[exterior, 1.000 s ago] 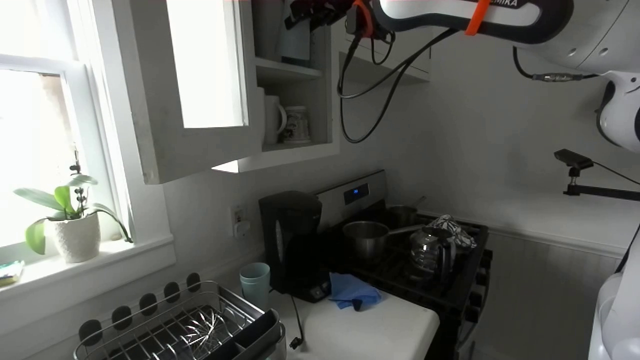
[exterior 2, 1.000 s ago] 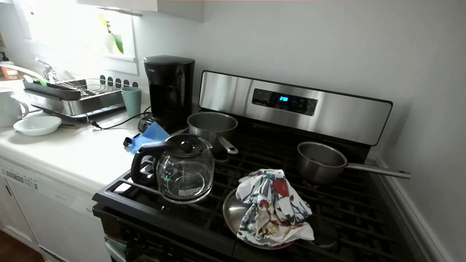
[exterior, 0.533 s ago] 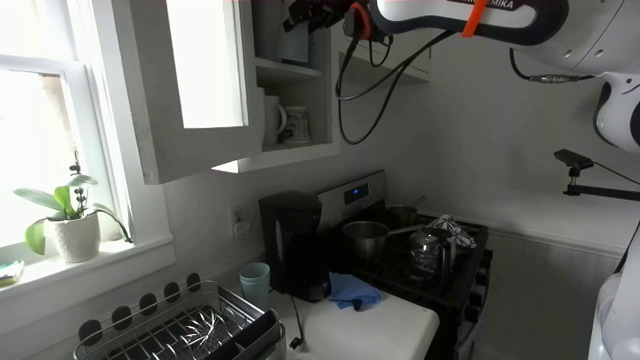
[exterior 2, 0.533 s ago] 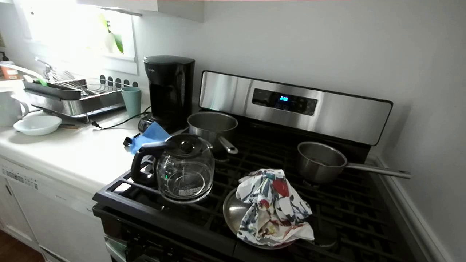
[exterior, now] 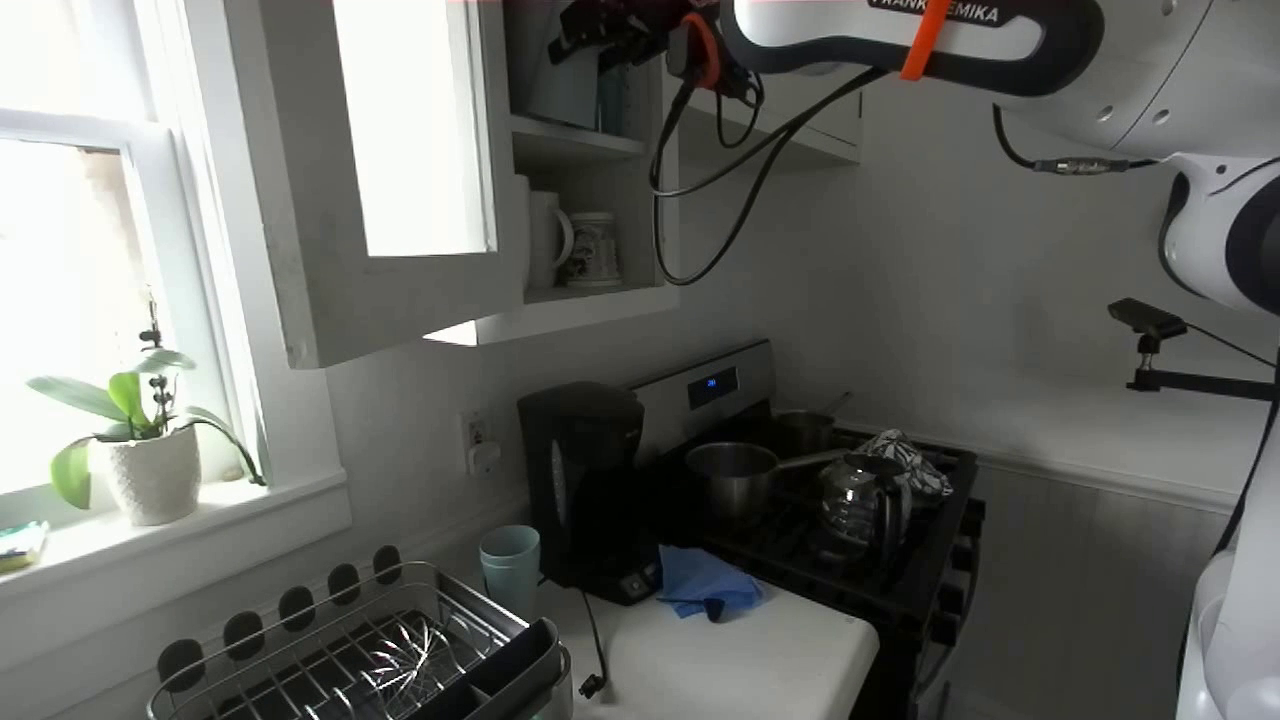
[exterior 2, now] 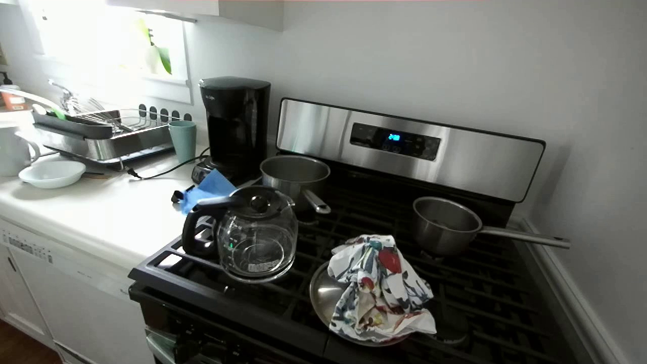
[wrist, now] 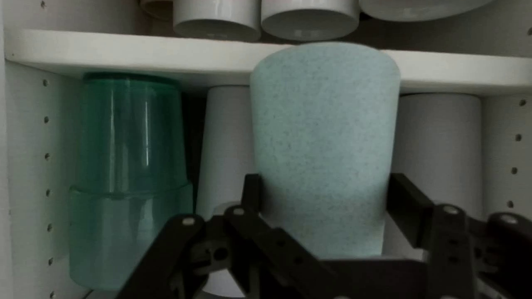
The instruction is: Move the cup to the shelf above it
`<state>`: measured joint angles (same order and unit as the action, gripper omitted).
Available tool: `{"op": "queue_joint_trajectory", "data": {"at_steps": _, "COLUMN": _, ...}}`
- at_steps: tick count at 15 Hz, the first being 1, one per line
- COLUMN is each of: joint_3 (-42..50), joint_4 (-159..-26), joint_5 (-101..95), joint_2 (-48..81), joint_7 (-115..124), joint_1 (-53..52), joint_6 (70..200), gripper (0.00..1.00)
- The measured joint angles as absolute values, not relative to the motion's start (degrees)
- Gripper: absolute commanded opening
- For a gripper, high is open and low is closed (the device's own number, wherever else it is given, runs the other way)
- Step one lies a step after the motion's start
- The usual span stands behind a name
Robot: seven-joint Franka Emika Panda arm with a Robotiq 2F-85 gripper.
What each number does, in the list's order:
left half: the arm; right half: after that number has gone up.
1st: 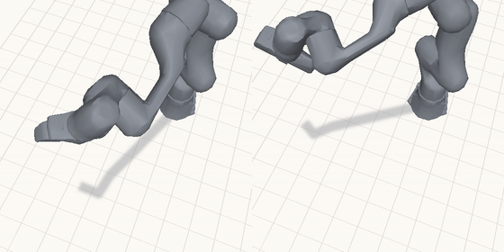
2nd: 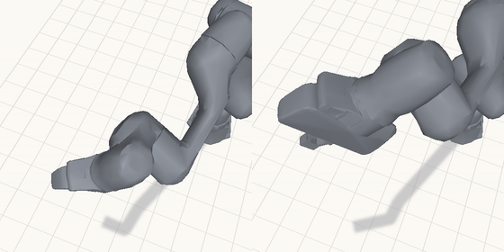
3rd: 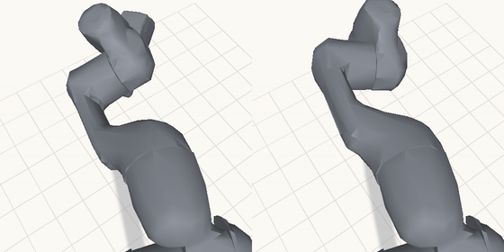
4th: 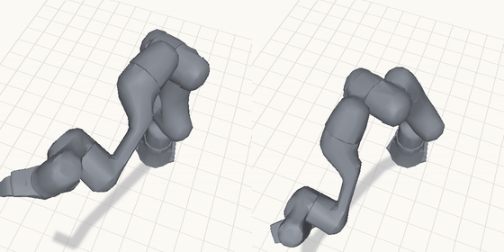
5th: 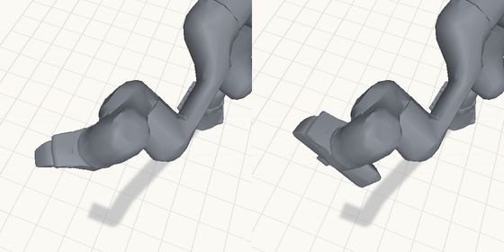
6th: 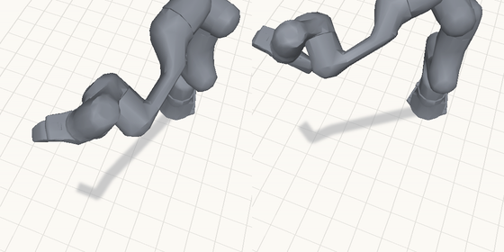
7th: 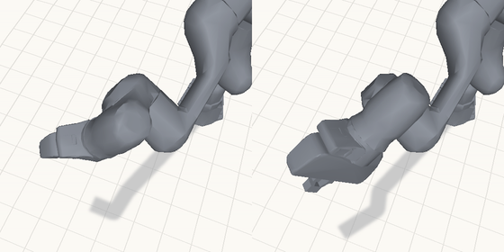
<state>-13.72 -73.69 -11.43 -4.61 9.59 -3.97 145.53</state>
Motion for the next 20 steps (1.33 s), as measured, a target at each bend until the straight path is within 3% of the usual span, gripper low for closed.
{"op": "queue_joint_trajectory", "data": {"at_steps": 16, "joint_3": -14.9, "joint_4": -65.5, "joint_5": -10.4, "joint_2": 3.4, "joint_7": 14.1, "joint_1": -4.2, "joint_6": 149.0, "gripper": 0.52}}
{"op": "queue_joint_trajectory", "data": {"at_steps": 17, "joint_3": -15.0, "joint_4": -65.0, "joint_5": -10.5, "joint_2": 3.8, "joint_7": 14.1, "joint_1": -4.3, "joint_6": 149.1, "gripper": 0.57}}
{"op": "queue_joint_trajectory", "data": {"at_steps": 18, "joint_3": -15.0, "joint_4": -64.6, "joint_5": -10.6, "joint_2": 4.2, "joint_7": 14.1, "joint_1": -4.4, "joint_6": 149.1, "gripper": 0.82}}
{"op": "queue_joint_trajectory", "data": {"at_steps": 19, "joint_3": -15.0, "joint_4": -64.2, "joint_5": -10.7, "joint_2": 4.6, "joint_7": 14.1, "joint_1": -4.5, "joint_6": 149.1, "gripper": 0.95}}
{"op": "queue_joint_trajectory", "data": {"at_steps": 20, "joint_3": -15.0, "joint_4": -63.8, "joint_5": -10.9, "joint_2": 4.9, "joint_7": 14.2, "joint_1": -4.6, "joint_6": 149.1, "gripper": 1.0}}
